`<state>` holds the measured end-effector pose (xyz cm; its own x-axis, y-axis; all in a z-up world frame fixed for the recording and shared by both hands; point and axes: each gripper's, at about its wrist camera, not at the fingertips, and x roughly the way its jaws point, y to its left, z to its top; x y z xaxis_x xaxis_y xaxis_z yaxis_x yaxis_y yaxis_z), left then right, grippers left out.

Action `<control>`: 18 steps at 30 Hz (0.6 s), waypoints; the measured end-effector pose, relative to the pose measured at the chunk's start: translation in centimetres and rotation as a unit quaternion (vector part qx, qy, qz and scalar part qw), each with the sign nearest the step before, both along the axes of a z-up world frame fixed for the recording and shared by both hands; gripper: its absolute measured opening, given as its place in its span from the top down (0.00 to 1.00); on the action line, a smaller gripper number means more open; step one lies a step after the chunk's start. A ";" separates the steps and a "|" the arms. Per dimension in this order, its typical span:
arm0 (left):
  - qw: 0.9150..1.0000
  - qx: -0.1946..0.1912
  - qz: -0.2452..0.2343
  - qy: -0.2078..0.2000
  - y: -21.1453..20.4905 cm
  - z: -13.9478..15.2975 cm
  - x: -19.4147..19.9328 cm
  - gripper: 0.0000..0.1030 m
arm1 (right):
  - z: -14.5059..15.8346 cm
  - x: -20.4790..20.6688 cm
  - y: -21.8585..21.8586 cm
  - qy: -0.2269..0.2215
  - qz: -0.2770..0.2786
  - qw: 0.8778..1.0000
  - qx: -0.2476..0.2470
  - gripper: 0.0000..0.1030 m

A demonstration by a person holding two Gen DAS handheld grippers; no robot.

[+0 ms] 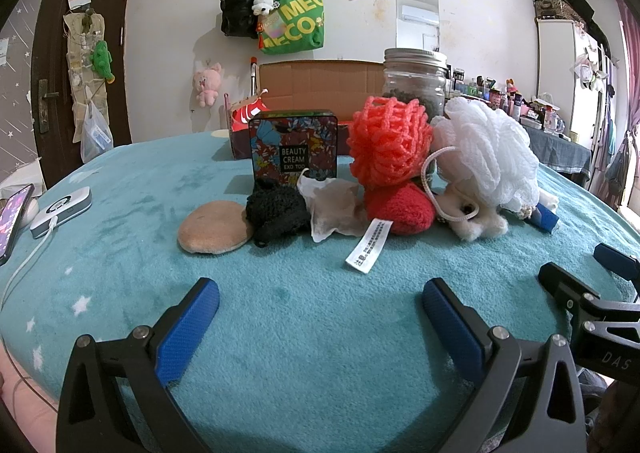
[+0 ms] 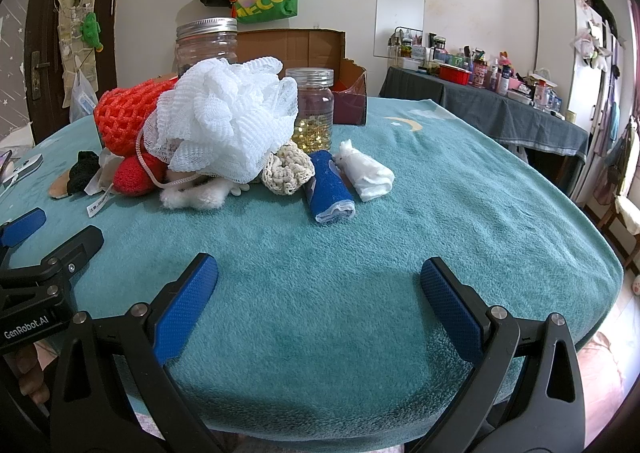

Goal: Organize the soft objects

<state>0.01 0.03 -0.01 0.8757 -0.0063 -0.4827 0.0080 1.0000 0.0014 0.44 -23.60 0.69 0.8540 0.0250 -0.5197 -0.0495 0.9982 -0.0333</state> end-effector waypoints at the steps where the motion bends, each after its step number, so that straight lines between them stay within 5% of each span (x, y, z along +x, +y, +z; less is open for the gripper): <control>1: 1.000 0.000 0.000 0.000 0.0 0.0 0.0 0.00 | 0.0 0.0 0.0 0.000 0.000 1.000 0.000 0.00; 18: 1.000 0.000 0.000 0.001 0.0 0.0 0.0 0.00 | -0.1 0.0 0.1 0.000 0.000 1.000 -0.001 0.00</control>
<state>0.01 0.04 -0.01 0.8752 -0.0067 -0.4837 0.0079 1.0000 0.0004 0.39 -23.46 0.57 0.8540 0.0237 -0.5198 -0.0493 0.9982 -0.0355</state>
